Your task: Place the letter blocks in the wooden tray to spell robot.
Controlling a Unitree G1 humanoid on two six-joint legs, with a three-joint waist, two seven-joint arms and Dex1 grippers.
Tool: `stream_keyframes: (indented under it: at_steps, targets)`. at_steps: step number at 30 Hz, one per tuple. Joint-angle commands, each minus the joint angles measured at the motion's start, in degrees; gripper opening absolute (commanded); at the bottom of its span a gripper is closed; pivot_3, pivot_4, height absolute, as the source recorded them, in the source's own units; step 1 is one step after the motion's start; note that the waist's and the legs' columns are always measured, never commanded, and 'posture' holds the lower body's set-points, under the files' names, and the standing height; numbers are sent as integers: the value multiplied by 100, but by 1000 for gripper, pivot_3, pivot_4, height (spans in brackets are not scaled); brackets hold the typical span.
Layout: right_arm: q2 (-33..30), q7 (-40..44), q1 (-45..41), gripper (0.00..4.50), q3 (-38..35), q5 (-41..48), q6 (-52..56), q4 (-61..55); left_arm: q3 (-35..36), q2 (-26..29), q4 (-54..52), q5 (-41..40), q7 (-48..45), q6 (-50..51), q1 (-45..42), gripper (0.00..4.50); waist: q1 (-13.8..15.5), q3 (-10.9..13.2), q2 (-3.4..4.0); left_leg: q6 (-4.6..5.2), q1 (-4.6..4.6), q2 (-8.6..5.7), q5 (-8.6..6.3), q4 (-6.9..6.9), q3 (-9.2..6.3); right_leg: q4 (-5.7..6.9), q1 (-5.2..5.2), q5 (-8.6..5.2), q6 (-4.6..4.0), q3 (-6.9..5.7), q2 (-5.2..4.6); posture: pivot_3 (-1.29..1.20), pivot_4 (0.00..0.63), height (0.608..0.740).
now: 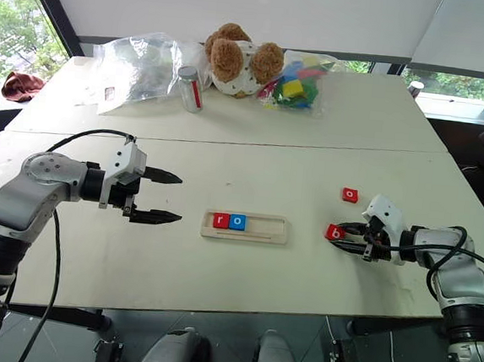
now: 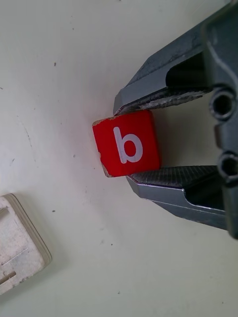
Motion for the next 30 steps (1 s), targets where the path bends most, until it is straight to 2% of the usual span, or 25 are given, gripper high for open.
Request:
stream_keyframes:
  at_steps: [1, 3, 6, 12, 17, 30]
  targets:
    - [19, 95, -302, 1166, 82, 235, 522, -890, 224, 161, -70, -6, 19, -30, 35, 4500, -5, 0, 1, 0, 0, 0, 0, -1, 0, 1, -2, 0, 0, 0, 0, 0, 150, 740]
    - [191, 88, -717, 1166, 342, 380, 1204, -1518, 239, 175, -104, -22, 39, -11, 87, 4500, -68, 1, 5, 0, -1, 1, 0, -3, 1, 4, -9, 0, 0, 4, 1, 0, 150, 740]
    - [489, 109, -1269, 1166, 907, 159, 1670, -1876, 253, 172, -215, -67, 89, 43, 202, 4500, -54, 1, 5, -7, 1, 4, 4, -3, -1, 19, -18, 0, 0, 7, 5, 0, 150, 740]
    - [914, 124, -1926, 1166, 1672, -414, 1503, -1317, 301, 180, -503, -179, 187, 208, 478, 4500, 97, 1, 2, -8, -15, -6, 4, -2, -12, 3, -17, 0, -1, -6, -10, 0, 150, 740]
    - [1005, 221, -2155, 1166, 1881, -643, 1185, -940, 353, 185, -776, -255, 283, 346, 645, 4500, 120, 1, 2, -8, -23, -13, 4, 1, -9, -4, -20, 0, -1, -7, -17, 0, 150, 740]
    - [1246, 379, -2173, 1166, 2109, -826, 1182, -933, 320, 52, -811, -242, 503, 323, 734, 4500, -3, 1, 2, -9, -21, -9, 4, -2, -10, 1, -23, 0, -1, -8, -10, 0, 150, 740]
